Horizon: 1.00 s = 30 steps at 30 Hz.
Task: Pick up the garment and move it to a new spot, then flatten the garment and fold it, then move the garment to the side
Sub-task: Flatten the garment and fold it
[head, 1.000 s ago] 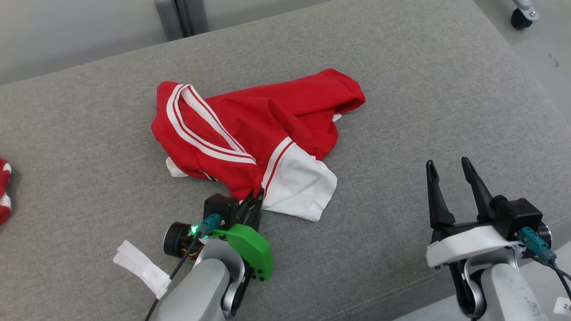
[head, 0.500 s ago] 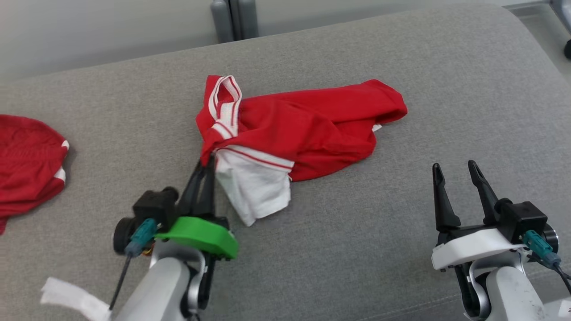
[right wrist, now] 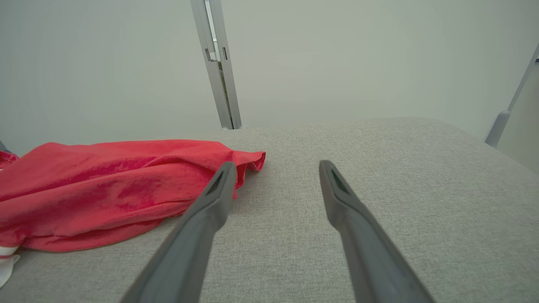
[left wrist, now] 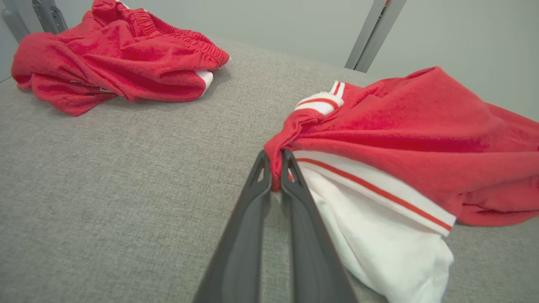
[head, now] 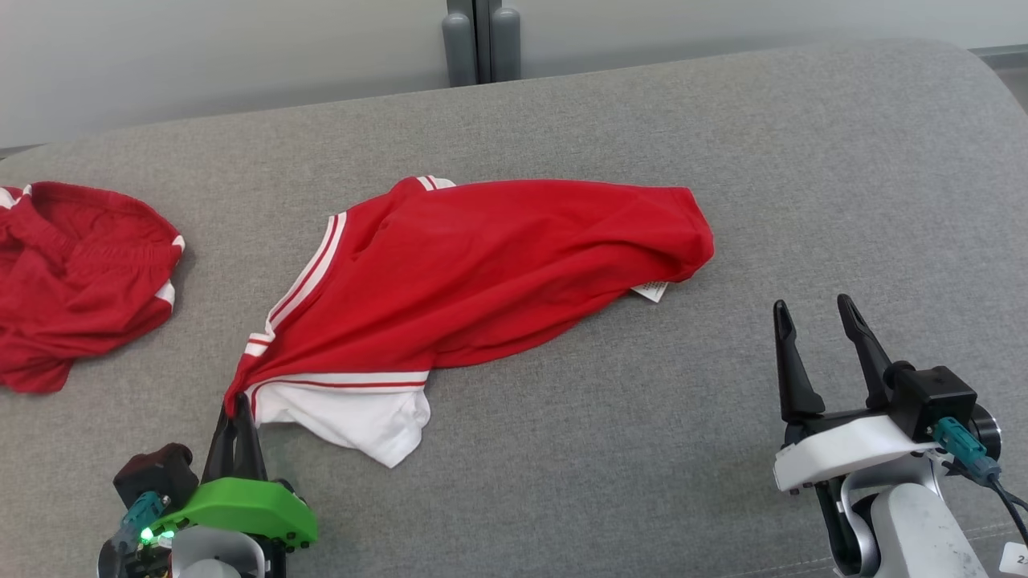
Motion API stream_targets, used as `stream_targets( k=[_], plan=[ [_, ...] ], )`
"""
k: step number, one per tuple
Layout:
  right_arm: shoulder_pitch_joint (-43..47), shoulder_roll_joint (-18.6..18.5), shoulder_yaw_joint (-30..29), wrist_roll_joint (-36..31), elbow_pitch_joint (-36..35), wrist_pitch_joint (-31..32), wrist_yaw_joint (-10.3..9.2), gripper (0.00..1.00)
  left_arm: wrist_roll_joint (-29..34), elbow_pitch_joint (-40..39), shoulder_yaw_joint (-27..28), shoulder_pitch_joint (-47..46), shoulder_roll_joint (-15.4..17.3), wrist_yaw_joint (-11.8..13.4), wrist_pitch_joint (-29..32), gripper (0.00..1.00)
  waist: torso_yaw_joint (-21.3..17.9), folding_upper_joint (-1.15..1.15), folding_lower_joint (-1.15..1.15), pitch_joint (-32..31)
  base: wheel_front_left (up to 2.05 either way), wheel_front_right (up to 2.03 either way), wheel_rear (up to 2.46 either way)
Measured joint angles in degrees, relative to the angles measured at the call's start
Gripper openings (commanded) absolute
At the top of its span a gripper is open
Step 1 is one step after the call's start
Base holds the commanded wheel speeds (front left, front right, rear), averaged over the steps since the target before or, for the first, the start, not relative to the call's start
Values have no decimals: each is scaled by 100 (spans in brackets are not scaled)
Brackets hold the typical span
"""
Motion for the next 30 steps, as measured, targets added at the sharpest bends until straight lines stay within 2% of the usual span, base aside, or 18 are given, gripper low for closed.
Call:
stream_targets(
  k=[2,3,4,5,6,13,18,25,30],
  plan=[
    [-4,0,5,-9,18,0,0,100,2,138,89,-1,-59,-63,-1,0,-6,0,0,7,0,0,0],
    [-6,1,12,-23,22,0,0,100,18,201,151,-3,-87,-107,0,5,-12,0,0,7,0,0,0],
    [-6,0,15,-24,30,0,0,100,60,247,199,-5,-102,-140,0,34,-18,0,0,4,0,0,0],
    [-5,0,15,-25,34,0,0,100,116,255,238,-5,-112,-170,0,81,-23,0,0,0,0,0,0],
    [-5,0,14,-32,40,0,0,100,215,249,299,-10,-140,-191,-1,100,-28,0,0,-8,0,0,0],
    [55,0,4,-59,91,0,0,100,765,-297,672,-30,-401,-434,0,100,-28,0,0,-133,0,0,0],
    [132,-1,36,-78,136,0,0,100,1106,-881,716,38,-576,-655,-1,100,27,0,0,-259,0,0,0],
    [30,2,68,-326,389,0,0,100,1310,-1044,298,285,-754,-831,-1,100,258,0,0,-274,0,0,0],
    [-483,-1,-238,-604,1035,-1,0,100,1316,-988,-140,304,-795,-871,-2,100,549,0,0,-167,0,0,0]
  ],
)
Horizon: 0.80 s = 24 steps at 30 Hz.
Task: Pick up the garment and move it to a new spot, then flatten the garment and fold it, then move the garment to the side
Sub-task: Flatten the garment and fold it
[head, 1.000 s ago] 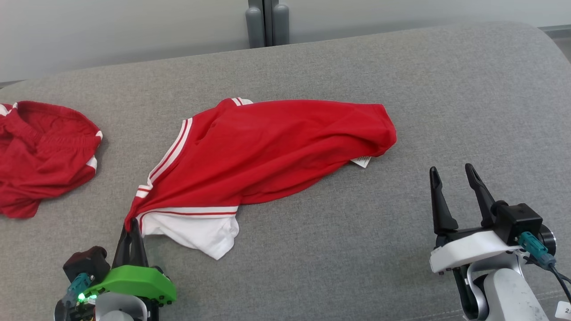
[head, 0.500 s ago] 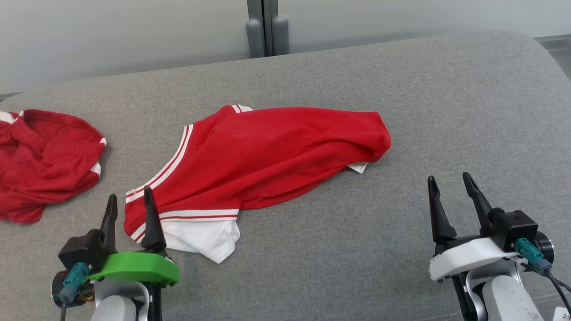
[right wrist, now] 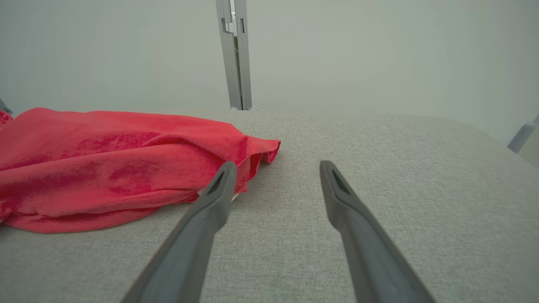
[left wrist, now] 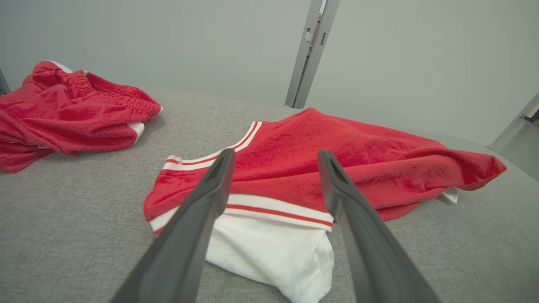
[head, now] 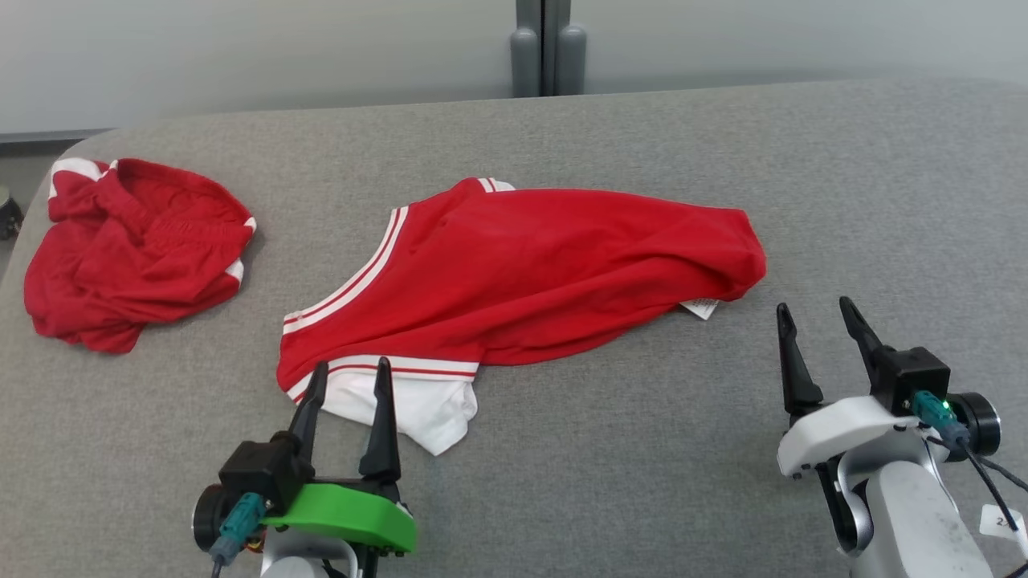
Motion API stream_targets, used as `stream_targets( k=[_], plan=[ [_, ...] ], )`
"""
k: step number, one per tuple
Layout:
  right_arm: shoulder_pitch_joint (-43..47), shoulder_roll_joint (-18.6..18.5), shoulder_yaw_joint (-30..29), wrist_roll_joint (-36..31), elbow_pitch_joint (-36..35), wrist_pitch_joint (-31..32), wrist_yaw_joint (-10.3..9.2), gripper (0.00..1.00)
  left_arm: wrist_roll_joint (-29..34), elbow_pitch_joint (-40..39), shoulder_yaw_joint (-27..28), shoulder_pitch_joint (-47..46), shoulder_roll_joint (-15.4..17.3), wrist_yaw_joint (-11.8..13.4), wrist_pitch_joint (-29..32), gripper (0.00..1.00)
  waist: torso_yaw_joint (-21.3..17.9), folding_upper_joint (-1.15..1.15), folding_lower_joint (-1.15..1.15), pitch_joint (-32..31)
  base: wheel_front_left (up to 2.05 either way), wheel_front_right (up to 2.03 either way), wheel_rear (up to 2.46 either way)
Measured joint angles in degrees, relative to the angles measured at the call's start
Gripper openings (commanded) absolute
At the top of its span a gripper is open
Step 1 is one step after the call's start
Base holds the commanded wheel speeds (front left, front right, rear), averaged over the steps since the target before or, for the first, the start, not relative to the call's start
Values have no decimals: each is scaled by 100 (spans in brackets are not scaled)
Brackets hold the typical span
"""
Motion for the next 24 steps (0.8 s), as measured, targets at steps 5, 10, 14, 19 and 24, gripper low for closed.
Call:
stream_targets(
  k=[5,10,14,19,24],
  plan=[
    [-719,4,-129,-290,868,1,0,100,-132,-11,-356,-48,-10,78,0,100,349,0,0,166,0,0,0],
    [-1302,-16,-361,-460,1895,1,0,100,-231,-56,-485,-156,-10,186,-2,100,713,0,0,364,0,0,0],
    [-1582,-34,-567,-542,2307,1,0,0,-291,-62,-502,-166,-9,237,-1,100,943,0,0,508,0,0,0],
    [-1778,-29,-524,-570,1711,1,0,0,-338,-69,-489,-167,-9,280,-1,100,1026,0,0,619,0,0,0],
    [-1734,-9,-168,-372,621,1,0,0,-376,-91,-468,-152,-11,309,-1,100,914,0,0,553,0,0,0]
  ],
)
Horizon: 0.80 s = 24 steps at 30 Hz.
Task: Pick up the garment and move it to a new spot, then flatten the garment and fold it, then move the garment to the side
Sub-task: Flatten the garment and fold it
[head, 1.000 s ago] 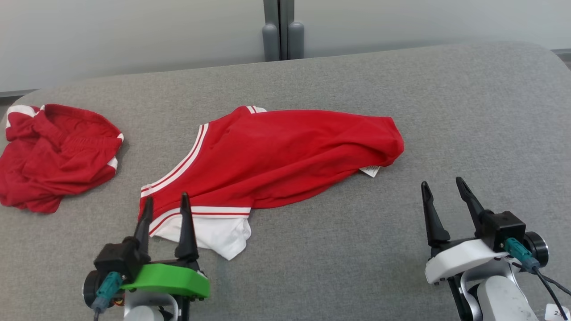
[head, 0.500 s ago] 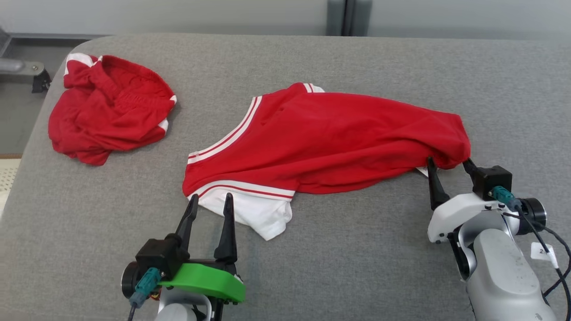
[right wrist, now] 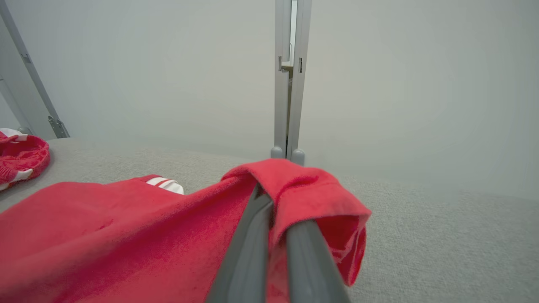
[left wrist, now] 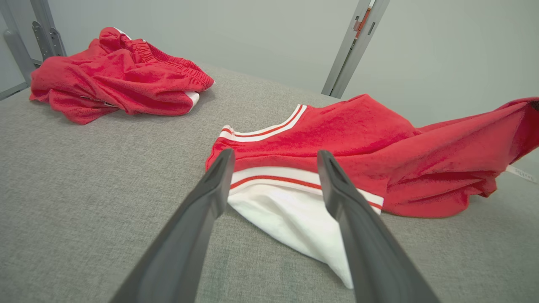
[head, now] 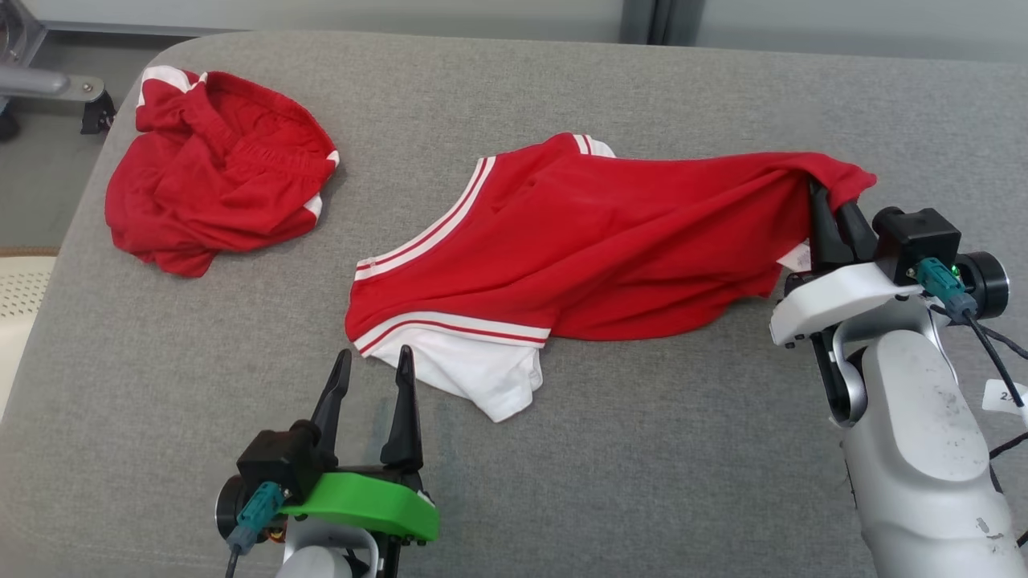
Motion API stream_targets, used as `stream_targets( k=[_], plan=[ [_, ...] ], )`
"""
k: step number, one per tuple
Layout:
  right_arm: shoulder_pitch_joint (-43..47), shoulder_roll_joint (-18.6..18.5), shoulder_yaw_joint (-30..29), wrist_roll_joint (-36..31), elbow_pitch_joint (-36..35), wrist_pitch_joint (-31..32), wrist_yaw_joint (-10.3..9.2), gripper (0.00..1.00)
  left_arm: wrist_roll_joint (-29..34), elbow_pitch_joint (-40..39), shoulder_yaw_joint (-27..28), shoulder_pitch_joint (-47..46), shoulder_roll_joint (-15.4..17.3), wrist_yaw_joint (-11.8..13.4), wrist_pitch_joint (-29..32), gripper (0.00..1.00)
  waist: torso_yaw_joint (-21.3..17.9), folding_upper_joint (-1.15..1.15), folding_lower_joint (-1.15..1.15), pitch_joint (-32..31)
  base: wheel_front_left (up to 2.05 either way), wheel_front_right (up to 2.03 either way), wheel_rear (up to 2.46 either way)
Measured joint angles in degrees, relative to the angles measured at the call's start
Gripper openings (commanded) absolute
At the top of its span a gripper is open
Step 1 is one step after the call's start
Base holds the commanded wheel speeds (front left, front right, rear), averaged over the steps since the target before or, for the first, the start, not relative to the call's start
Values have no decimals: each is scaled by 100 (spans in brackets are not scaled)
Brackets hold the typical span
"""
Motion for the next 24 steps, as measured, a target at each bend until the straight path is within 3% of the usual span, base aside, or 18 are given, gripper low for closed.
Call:
stream_targets(
  k=[11,14,19,24],
  plan=[
    [1201,0,174,254,-2759,1062,0,0,-5,-37,10,49,-1,2,0,100,-311,0,0,-259,0,0,0],
    [1366,-29,112,303,-3162,1425,0,0,-5,-62,19,47,-1,1,-1,100,-297,0,0,-233,0,0,0],
    [1084,-355,-23,455,-2555,1940,0,0,-15,-100,-68,-24,-1,-7,0,100,-186,0,0,-120,0,0,0],
    [194,-1047,-267,447,-1078,2040,0,0,-48,-81,-215,-196,-1,-14,-1,100,43,0,0,50,0,0,0]
  ],
)
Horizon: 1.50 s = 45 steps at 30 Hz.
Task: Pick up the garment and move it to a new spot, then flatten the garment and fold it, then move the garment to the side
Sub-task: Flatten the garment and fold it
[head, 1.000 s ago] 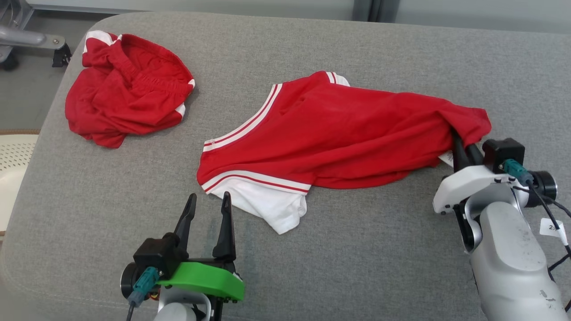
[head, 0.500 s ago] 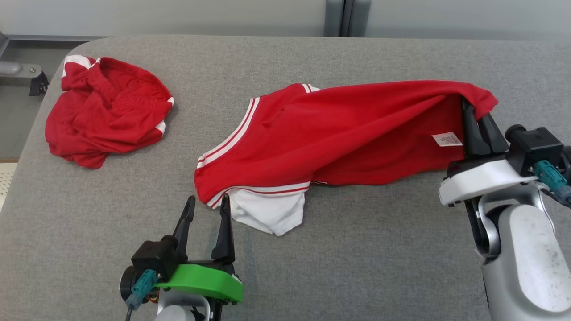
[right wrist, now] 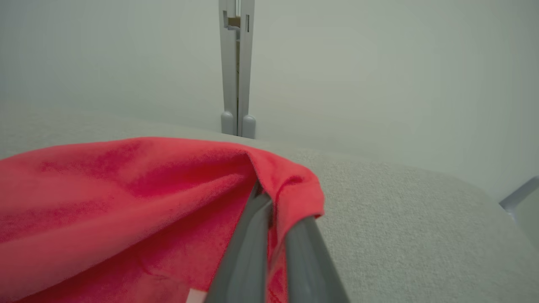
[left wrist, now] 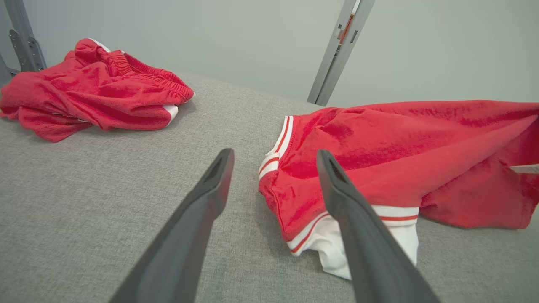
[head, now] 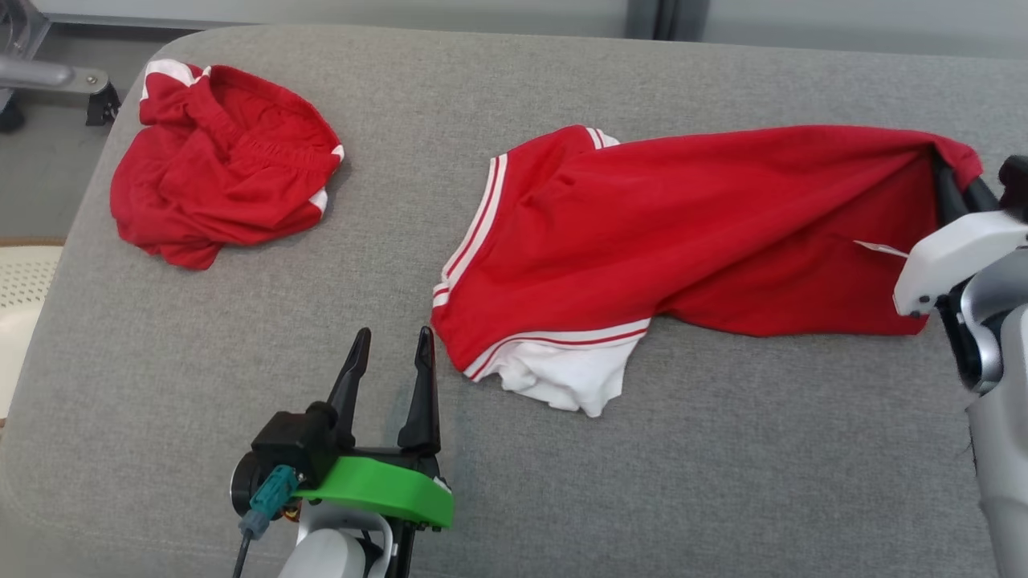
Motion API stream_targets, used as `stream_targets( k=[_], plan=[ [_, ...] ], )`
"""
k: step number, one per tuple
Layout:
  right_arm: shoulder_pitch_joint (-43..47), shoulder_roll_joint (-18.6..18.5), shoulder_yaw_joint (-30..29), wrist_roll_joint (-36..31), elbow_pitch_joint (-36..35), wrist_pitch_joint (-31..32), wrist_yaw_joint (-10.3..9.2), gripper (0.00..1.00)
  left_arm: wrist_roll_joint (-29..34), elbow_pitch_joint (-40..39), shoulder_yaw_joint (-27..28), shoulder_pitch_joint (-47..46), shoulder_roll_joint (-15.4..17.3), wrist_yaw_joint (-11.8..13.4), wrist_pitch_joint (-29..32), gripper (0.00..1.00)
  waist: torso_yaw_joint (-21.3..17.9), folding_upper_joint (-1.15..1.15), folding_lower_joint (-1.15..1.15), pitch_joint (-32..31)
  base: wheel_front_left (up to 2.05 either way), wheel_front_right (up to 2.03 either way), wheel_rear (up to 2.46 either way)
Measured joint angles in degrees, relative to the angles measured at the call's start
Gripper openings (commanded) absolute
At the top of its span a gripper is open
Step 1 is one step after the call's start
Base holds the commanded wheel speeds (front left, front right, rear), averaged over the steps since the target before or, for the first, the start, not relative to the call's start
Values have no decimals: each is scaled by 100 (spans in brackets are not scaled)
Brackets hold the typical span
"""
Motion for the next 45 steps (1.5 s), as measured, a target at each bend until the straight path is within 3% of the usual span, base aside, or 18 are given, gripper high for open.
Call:
stream_targets(
  k=[4,5,7,16,24,36,45],
  plan=[
    [-733,-424,-63,22,1137,-98,1,1,-43,12,-83,-62,1,9,0,100,199,0,0,186,0,0,0],
    [-872,-487,-98,11,1347,-140,0,19,-51,12,-93,-82,1,9,0,100,236,0,0,230,0,0,0],
    [-1205,-564,-181,-11,1794,-261,0,100,-66,9,-102,-115,1,15,0,100,319,0,0,340,0,0,0],
    [-1724,-672,-400,-246,2629,-1117,0,100,-62,-1,-15,-120,-1,76,0,100,347,0,0,507,0,0,0],
    [-1217,-487,-210,134,2377,-1656,0,100,96,-48,169,-63,-1,32,0,100,-109,0,0,312,0,0,0],
    [806,121,380,1118,1314,-1379,1,100,254,-11,259,20,-3,-31,1,100,-761,0,0,1,0,0,0],
    [461,45,201,853,1287,-1057,0,100,341,46,247,-42,-3,-94,0,100,-769,0,0,149,0,0,0]
  ],
)
